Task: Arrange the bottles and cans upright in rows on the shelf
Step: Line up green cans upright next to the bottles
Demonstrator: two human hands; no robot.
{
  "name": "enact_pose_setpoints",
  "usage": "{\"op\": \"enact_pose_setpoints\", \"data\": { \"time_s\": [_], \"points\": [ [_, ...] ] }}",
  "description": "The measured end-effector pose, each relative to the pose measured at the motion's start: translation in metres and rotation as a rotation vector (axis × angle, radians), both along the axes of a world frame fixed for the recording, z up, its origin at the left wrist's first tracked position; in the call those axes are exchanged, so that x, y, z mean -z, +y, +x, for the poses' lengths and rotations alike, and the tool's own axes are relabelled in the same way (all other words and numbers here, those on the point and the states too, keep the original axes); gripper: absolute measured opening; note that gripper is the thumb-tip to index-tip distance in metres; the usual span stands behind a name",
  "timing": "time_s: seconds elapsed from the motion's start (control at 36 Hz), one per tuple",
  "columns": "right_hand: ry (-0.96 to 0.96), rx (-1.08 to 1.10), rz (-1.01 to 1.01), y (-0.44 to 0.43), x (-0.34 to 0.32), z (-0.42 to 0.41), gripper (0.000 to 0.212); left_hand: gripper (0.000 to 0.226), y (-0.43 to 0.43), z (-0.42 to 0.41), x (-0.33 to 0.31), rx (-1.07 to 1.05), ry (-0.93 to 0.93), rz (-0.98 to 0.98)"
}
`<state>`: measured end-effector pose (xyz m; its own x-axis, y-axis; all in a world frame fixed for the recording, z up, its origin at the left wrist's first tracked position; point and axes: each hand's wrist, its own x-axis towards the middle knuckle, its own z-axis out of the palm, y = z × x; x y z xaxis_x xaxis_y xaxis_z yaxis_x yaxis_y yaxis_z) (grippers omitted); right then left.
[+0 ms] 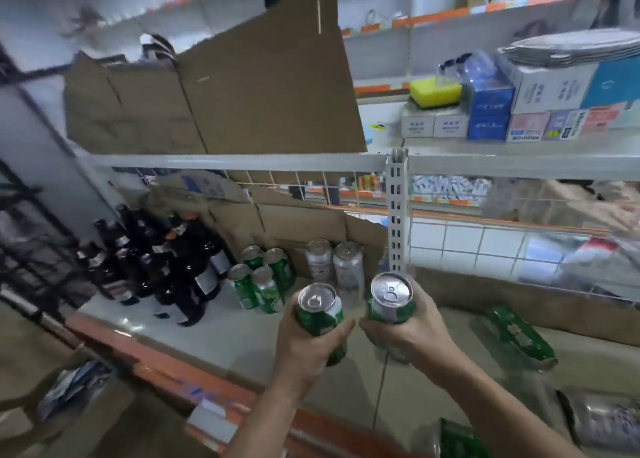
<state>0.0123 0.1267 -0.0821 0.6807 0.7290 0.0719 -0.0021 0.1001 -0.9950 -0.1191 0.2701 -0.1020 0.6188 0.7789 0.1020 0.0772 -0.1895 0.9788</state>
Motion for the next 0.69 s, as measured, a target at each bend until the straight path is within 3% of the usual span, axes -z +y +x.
{"op": "enact_pose_setpoints", "data": {
  "time_s": [0.14, 0.25, 0.36, 0.53, 0.69],
  "points": [
    [0.007, -0.059, -0.036, 0.042, 0.006, -0.020, 0.049, 0.044, 0.047, -0.026, -0.004, -0.070, -0.014, 0.021],
    [0.032, -0.047, -0.054, 0.087, 0.015, -0.041, 0.053, 0.062, 0.096, -0.046, 0.001, -0.075, -0.023, -0.005],
    [0.023, 0.015, -0.088, 0.139, 0.034, -0.063, 0.051, 0.056, 0.150, -0.063, 0.020, -0.063, -0.012, -0.014],
    [0.046, 0.112, -0.164, 0.218, 0.062, -0.097, 0.031, 0.068, 0.238, -0.083, 0.057, 0.072, 0.096, -0.126],
    [0.045, 0.284, -0.282, 0.261, 0.097, -0.122, 0.056, 0.069, 0.293, -0.095, 0.086, 0.237, 0.138, -0.256]
  ]
}}
